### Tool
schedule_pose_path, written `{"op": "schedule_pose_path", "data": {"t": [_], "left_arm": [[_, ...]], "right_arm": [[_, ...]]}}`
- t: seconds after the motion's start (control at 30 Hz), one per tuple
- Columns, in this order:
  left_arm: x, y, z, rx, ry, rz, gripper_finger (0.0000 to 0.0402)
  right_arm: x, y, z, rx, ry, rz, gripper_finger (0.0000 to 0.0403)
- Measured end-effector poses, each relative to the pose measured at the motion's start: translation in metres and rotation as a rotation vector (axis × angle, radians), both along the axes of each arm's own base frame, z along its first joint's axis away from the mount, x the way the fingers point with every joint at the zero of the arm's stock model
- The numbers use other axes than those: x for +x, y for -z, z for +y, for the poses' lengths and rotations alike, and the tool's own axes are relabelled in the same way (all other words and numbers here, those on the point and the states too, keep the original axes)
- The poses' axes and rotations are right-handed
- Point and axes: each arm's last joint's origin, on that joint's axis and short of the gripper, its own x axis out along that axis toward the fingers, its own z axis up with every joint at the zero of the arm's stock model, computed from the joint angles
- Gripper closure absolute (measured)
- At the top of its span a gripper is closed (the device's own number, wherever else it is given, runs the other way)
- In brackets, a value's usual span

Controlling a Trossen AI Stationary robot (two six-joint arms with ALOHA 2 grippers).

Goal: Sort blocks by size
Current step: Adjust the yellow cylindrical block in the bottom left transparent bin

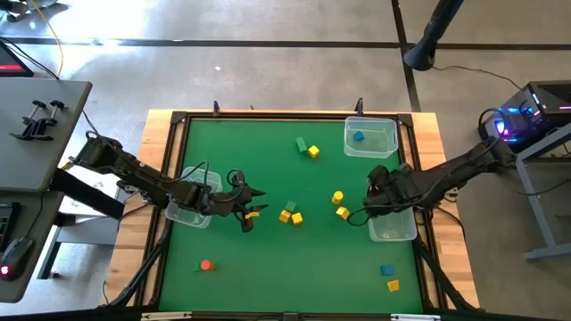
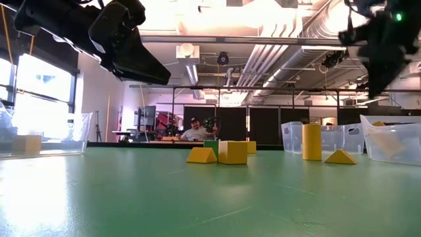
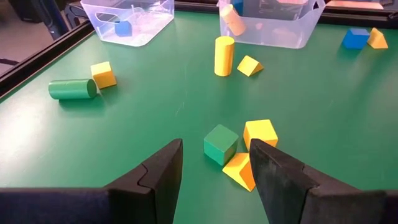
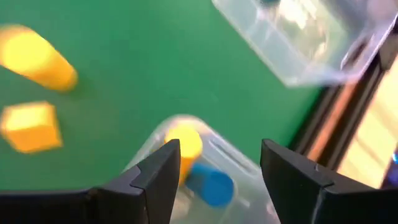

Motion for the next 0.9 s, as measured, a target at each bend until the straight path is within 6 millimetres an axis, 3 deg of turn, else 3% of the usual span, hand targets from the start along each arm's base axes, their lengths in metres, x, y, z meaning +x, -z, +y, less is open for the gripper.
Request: {"op": "schedule_pose_path", "data": {"t": [0.2, 0.4, 0.67, 0.9], "left_arm": [[0.000, 0.000, 0.000, -0.001, 0.000, -0.002, 0.0229], [0.000, 0.000, 0.000, -0.003, 0.000, -0.003, 0.0229], [0.000, -0.001, 0.000, -0.004, 0.000, -0.008, 0.0229], [0.000, -0.001, 0.000, -0.004, -0.001, -0.008, 0.0229]], "right_arm": [[0.011, -0.026, 0.017, -0.046, -0.133, -0.164, 0.0190], [0.020, -0.030, 0.043, -0.040, -0.295, -0.342, 0.0190], [0.000, 0.003, 0.034, 0.007, -0.035, -0.240, 0.0208], [-0.007, 0.039, 0.014, 0.043, 0.111, -0.125, 0.0293]]}}
